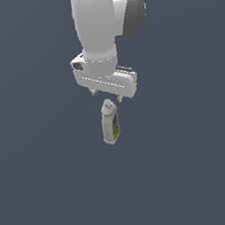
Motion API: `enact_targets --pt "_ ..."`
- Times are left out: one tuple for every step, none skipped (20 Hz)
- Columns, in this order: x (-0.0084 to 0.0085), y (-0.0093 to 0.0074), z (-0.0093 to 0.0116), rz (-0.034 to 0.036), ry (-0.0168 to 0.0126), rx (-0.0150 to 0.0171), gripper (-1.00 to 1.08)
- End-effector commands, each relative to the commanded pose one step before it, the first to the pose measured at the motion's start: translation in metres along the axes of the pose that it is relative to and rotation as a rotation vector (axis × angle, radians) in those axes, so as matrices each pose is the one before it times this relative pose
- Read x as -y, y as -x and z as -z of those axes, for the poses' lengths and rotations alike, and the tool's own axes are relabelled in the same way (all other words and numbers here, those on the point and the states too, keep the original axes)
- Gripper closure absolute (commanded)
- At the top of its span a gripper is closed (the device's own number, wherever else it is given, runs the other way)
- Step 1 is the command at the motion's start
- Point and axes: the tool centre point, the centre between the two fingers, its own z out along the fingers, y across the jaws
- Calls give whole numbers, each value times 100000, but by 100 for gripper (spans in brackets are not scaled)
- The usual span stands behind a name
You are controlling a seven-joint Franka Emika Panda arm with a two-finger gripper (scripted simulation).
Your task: Pick up the object and move it to a goal position.
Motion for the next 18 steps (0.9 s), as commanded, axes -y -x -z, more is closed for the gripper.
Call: enact_targets --pt "72 -161 -181 -2089 29 -14 -92" --pt "17 -34 -46 -468 11 5 -92" --pt "10 -26 -33 -338 8 3 -92" --pt "7 -15 -20 -201 5 2 -92" --pt "1 -6 -7 -69 2 1 -92" --pt "-18 35 23 430 8 26 -92" --pt "1 1 -32 0 0 0 -92" --pt "3 4 -95 0 0 0 -92" --pt "5 7 -158 0 0 0 -92" --pt "-18 -4 -220 -49 0 -3 -92" --pt "9 13 -284 0 0 0 -92" --pt "-15 4 -346 -49 0 -3 -92" --pt "-13 8 -409 -49 0 -3 -92" --pt "13 25 -474 0 0 0 -92" --pt "-29 6 -533 -84 0 -6 -92" --pt "-10 13 -518 -49 0 -3 -92" --pt "-10 7 -457 -49 0 -3 -92" --pt "16 12 -398 0 0 0 -92"
